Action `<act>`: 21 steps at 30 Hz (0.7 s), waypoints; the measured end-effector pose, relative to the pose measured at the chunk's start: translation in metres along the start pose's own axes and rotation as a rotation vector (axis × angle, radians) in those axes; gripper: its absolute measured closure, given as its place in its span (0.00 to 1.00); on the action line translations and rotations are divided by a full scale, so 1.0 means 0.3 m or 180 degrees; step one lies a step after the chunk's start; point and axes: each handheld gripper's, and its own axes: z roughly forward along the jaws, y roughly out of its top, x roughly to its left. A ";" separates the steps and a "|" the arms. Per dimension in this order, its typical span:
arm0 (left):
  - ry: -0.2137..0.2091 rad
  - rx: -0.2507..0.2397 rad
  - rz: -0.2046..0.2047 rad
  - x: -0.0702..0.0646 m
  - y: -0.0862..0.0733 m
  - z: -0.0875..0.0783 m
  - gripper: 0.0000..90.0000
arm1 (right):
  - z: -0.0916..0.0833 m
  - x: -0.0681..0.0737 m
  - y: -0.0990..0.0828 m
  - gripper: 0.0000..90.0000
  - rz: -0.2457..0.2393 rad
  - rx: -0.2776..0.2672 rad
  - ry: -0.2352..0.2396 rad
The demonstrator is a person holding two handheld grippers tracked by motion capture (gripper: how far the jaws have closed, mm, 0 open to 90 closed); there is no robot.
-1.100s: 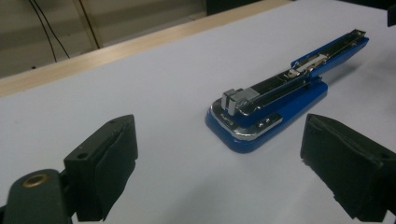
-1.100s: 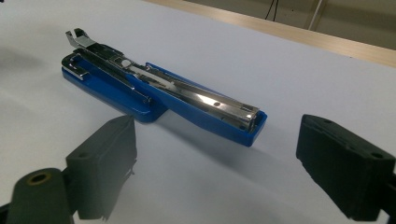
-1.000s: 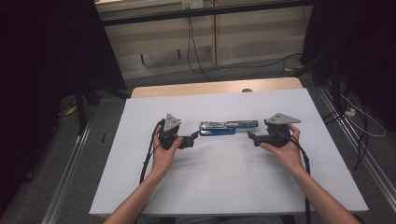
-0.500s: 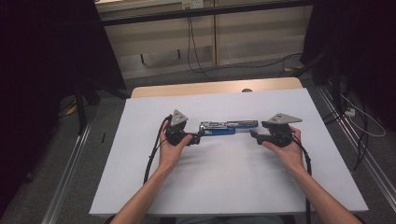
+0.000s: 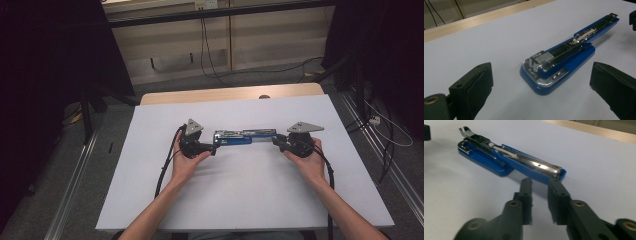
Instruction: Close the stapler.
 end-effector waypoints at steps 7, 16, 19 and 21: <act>-0.0043 0.0030 -0.0016 -0.009 0.000 0.000 0.07 | 0.007 -0.007 -0.002 1.00 0.0102 -0.0010 0.0012; -0.0108 0.0010 -0.0038 -0.026 -0.004 -0.008 0.43 | 0.011 -0.009 -0.005 1.00 0.0065 0.0053 -0.0007; -0.0148 0.0025 -0.0048 -0.027 -0.004 -0.009 0.58 | 0.011 -0.011 -0.006 1.00 0.0057 0.0060 -0.0011; -0.0180 0.0000 -0.0087 -0.025 -0.002 -0.009 0.69 | 0.011 -0.012 -0.007 1.00 0.0043 0.0067 -0.0018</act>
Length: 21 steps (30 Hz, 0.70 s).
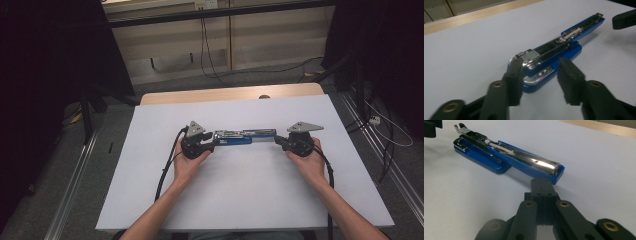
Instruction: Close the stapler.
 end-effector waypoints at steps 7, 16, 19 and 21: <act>0.0026 0.0049 0.0131 -0.002 0.001 0.005 0.97 | 0.005 0.002 0.000 1.00 -0.0027 0.0002 0.0016; -0.0030 0.0182 0.0312 -0.029 0.031 0.045 1.00 | 0.012 -0.005 0.001 1.00 -0.0039 0.0013 0.0021; -0.0012 0.0243 0.0376 -0.028 0.035 0.063 1.00 | 0.014 -0.005 0.000 1.00 -0.0030 0.0021 0.0023; -0.0027 0.0292 0.0391 -0.029 0.027 0.069 1.00 | 0.017 -0.004 -0.001 1.00 -0.0038 0.0030 0.0017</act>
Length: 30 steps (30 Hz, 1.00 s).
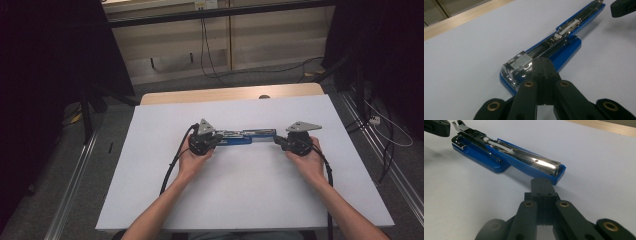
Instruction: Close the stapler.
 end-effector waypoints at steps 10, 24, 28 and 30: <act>0.0022 0.0087 -0.0019 -0.005 -0.019 0.027 1.00 | 0.009 0.002 -0.002 1.00 -0.0015 0.0093 -0.0019; 0.0072 0.0025 -0.0046 0.035 -0.027 0.026 1.00 | 0.024 -0.003 -0.001 1.00 -0.0072 0.0254 -0.0038; 0.0057 0.0016 -0.0064 0.033 -0.027 0.028 1.00 | 0.019 -0.007 0.010 1.00 -0.0043 0.0245 -0.0021; 0.0068 0.0018 -0.0049 0.032 -0.026 0.029 1.00 | 0.019 -0.010 0.011 1.00 -0.0036 0.0290 -0.0033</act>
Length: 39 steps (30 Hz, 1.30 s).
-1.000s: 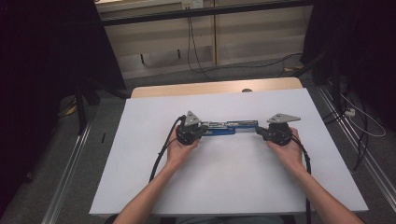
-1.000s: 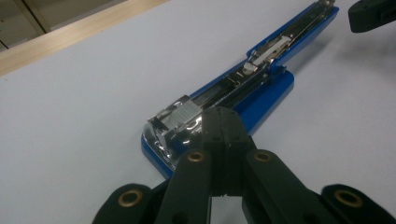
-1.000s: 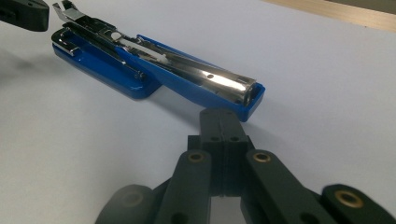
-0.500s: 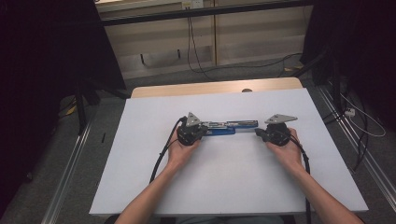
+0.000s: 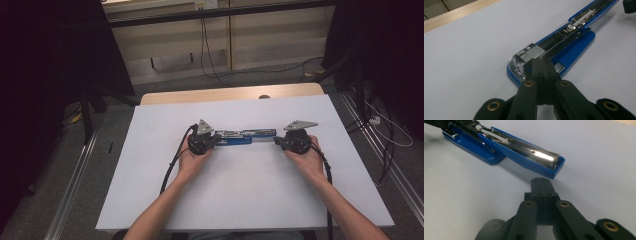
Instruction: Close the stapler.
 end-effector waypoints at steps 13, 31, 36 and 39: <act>0.0026 -0.0019 0.0017 -0.004 0.000 0.002 1.00 | 0.026 -0.008 0.002 1.00 -0.0033 0.0169 -0.0019; 0.0003 -0.0007 -0.0013 -0.005 0.000 0.003 1.00 | 0.052 -0.003 0.018 1.00 -0.0028 0.0199 -0.0016; -0.0014 -0.0001 -0.0016 -0.002 0.002 0.003 1.00 | 0.052 -0.003 0.018 1.00 -0.0026 0.0193 -0.0017; -0.0001 0.0005 0.0007 -0.002 0.003 0.002 1.00 | 0.054 -0.002 0.018 1.00 -0.0040 0.0180 -0.0028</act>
